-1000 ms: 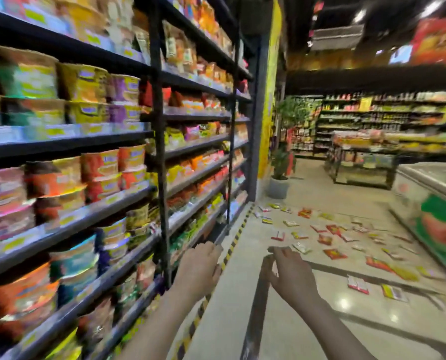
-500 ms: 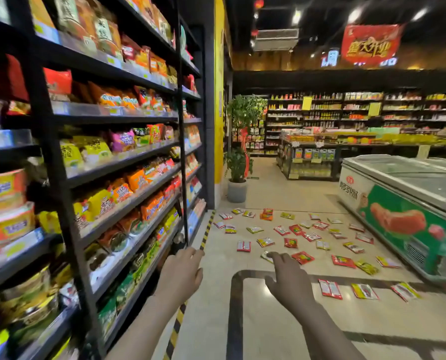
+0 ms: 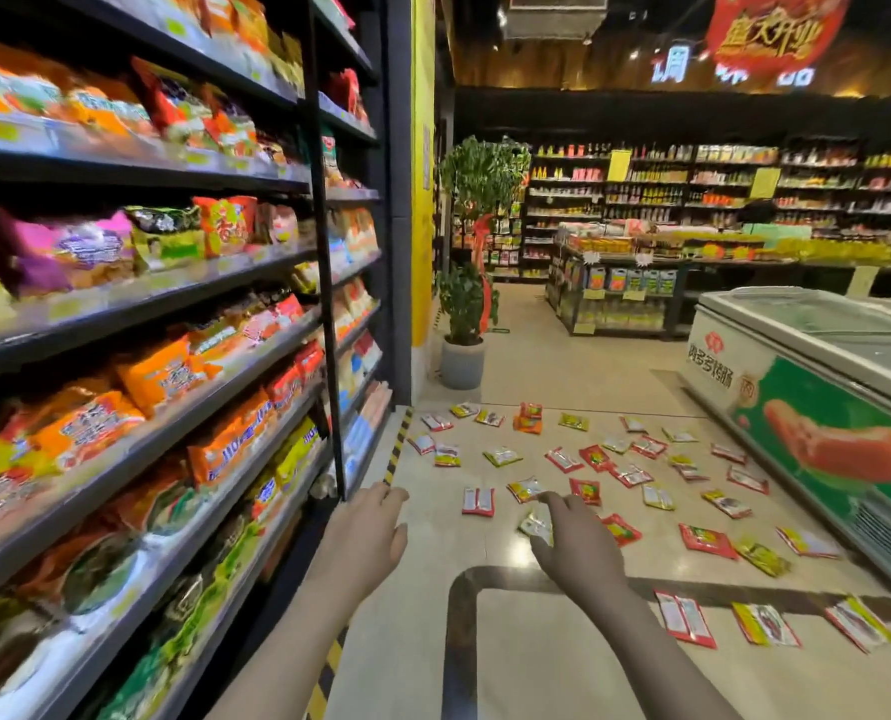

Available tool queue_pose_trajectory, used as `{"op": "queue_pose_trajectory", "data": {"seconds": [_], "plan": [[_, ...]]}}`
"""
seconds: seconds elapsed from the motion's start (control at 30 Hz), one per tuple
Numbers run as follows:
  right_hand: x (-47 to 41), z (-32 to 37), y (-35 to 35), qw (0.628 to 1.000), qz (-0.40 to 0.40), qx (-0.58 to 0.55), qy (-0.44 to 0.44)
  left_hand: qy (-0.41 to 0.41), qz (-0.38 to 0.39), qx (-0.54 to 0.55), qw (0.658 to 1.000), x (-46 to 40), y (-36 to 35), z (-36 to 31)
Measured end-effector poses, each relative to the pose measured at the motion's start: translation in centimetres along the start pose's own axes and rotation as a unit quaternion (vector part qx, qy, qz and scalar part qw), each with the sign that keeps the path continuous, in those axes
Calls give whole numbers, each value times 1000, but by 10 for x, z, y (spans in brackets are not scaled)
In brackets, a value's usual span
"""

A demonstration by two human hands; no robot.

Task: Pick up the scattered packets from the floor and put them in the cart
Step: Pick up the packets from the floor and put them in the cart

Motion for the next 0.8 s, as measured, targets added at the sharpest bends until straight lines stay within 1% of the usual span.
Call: {"op": "queue_pose_trajectory", "data": {"seconds": [0.1, 0.2, 0.27, 0.3, 0.33, 0.4, 0.5, 0.6, 0.8], "plan": [[-84, -14, -9, 1000, 2, 2, 7, -21, 17, 8, 1000, -81, -35, 5], [-162, -25, -24, 1000, 12, -1, 13, -32, 9, -31, 999, -153, -59, 12], [-211, -31, -37, 1000, 19, -7, 17, -10, 16, -20, 1000, -193, -76, 23], [-235, -34, -44, 1000, 21, -10, 18, 7, 32, -4, 999, -213, -89, 33], [-258, -37, -52, 999, 25, -11, 18, 18, 35, -13, 999, -233, -104, 43], [-307, -42, -68, 999, 32, -7, 19, 24, 8, -23, 999, -274, -124, 62], [-387, -50, -97, 999, 42, 5, 20, -2, -4, -32, 999, -344, -158, 85], [-479, -51, -122, 999, 44, -4, 11, 1, -3, -59, 998, -427, -191, 114], [-657, -51, -162, 998, 47, -28, -9, -23, -9, -32, 999, -596, -256, 152]]}}
Point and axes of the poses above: each hand's wrist, its own x-axis away from the middle knuckle, its own y-axis out of the back of the hand, z = x × y, the point moved 9 cm from there along -x, towards the middle knuckle, and after that the axes turned 8 degrees about y, right-handed, at the moved point
